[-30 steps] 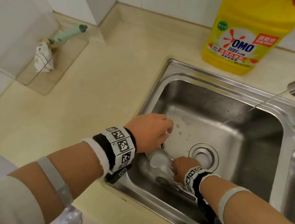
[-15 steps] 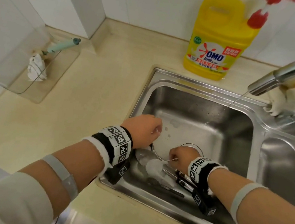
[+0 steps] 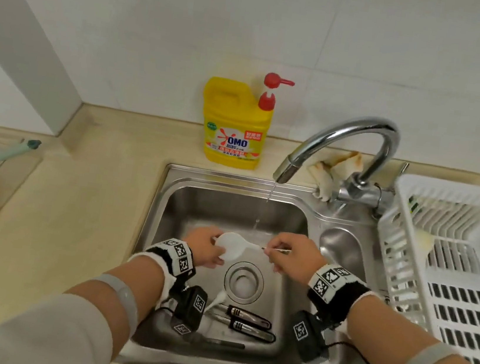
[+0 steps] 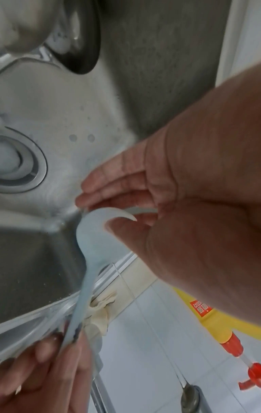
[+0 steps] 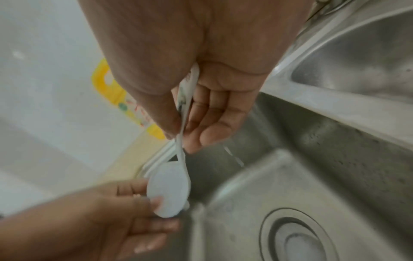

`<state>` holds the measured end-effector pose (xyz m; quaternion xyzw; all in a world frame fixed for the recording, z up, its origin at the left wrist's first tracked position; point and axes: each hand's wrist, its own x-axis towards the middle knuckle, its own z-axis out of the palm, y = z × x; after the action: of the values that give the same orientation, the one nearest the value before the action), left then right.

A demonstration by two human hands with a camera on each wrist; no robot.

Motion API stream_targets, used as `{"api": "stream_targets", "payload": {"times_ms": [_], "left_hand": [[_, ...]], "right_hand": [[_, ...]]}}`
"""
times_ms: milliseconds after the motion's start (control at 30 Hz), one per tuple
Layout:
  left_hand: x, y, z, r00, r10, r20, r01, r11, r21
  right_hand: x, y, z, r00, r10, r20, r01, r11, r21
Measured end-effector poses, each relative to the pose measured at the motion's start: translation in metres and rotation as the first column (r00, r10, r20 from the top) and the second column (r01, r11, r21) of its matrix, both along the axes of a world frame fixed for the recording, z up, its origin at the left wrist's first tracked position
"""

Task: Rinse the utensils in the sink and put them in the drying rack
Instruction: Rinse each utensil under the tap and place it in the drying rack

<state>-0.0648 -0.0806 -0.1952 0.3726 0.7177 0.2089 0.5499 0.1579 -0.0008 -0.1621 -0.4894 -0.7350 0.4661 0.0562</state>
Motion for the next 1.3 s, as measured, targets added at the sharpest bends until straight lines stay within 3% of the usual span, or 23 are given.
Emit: {"api": "stream_targets", "payload": {"times_ms": [133, 300, 600, 967, 1133, 1300], "left_hand": [[0.016, 0.013, 0.008, 0.986, 0.13, 0.103, -0.139, 0.986, 0.087], [0.035, 0.033, 0.018, 0.959, 0.253, 0.127, -0.269, 0.953, 0.137], [0.048, 0.072, 0.014, 0.961, 0.27, 0.052, -0.275, 0.945, 0.176], [0.04, 0.102, 0.006, 0.913, 0.26, 0.314, -0.315, 0.939, 0.138], [0.038, 0.099, 0.0, 0.948, 0.235, 0.213, -0.28, 0.936, 0.215], [0.034, 0.103, -0.001, 0.871, 0.383, 0.308, -0.427, 0.9, 0.089]], "right_hand": [[0.014, 0.018, 0.019, 0.933, -0.232, -0.274, 0.166, 0.956, -0.242], [0.016, 0.037, 0.033, 0.799, -0.435, -0.414, 0.266, 0.874, -0.406], [0.021, 0.062, 0.041, 0.793, -0.436, -0.425, 0.324, 0.894, -0.311], [0.009, 0.084, 0.031, 0.776, -0.461, -0.431, 0.372, 0.886, -0.278], [0.007, 0.081, 0.026, 0.786, -0.446, -0.429, 0.354, 0.893, -0.279], [0.008, 0.08, 0.024, 0.789, -0.396, -0.469, 0.31, 0.917, -0.252]]}}
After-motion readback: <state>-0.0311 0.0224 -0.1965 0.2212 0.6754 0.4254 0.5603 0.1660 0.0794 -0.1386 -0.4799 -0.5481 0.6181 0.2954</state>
